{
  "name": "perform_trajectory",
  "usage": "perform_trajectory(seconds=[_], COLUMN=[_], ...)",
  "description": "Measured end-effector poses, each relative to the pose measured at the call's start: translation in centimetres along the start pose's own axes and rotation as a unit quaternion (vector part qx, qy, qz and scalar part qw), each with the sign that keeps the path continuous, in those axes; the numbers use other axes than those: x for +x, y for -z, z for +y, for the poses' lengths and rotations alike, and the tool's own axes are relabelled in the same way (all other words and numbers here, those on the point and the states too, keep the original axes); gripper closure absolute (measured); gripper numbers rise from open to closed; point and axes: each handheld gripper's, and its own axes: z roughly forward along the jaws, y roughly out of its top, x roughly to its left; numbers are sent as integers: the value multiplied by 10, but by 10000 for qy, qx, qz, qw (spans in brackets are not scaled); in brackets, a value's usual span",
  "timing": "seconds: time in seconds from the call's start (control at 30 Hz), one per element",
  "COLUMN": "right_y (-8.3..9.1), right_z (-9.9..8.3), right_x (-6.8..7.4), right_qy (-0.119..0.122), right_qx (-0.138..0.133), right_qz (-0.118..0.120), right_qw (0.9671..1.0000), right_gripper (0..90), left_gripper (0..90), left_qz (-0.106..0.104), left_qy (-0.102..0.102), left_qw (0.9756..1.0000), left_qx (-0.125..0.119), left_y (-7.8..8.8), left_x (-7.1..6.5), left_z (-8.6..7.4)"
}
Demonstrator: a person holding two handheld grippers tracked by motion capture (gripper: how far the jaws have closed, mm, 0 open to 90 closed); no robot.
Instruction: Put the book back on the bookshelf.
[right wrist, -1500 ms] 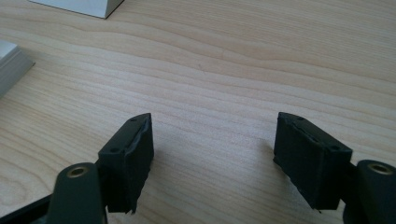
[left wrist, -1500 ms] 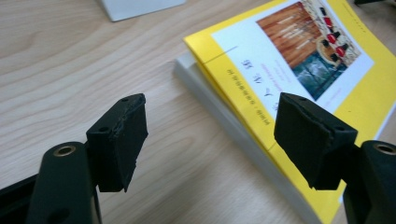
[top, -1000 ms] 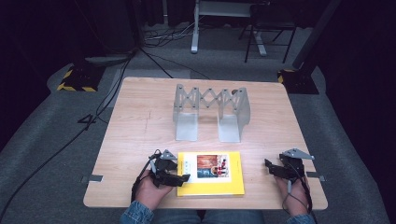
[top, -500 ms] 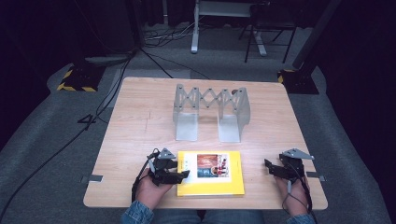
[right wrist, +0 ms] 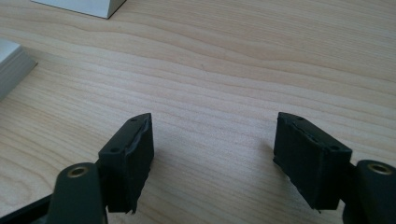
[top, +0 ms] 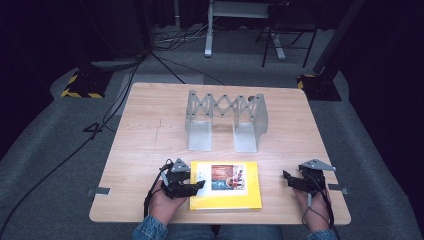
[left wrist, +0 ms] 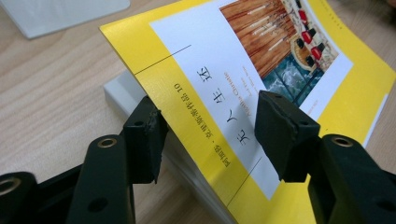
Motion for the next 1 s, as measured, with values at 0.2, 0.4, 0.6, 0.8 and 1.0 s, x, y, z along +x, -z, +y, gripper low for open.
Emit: perform_trajectory(seconds=[0.2,0.4,0.6,0.8,1.0], right_y=[0,0,0,0,0], right_z=[0,0,0,0,0], right_x=[0,1,2,3,2], right_qy=[15,13,35,43,45], right_qx=[-2,3,9,5,4], right_qz=[12,22,42,50,53], right_qw=[10000,10000,10000,10000,10000], right_gripper=[288,288,293,293,293], left_gripper=[437,490,491,597,624], left_qz=[-126,-95,-50,129,407], left_qy=[196,156,244,90,-270], left_qw=[9997,9998,9996,9997,9980], left_qx=[64,46,156,195,391], left_y=[-7,-5,-8,-7,-12], left_x=[4,4,4,1,-10], left_z=[-1,0,1,3,5])
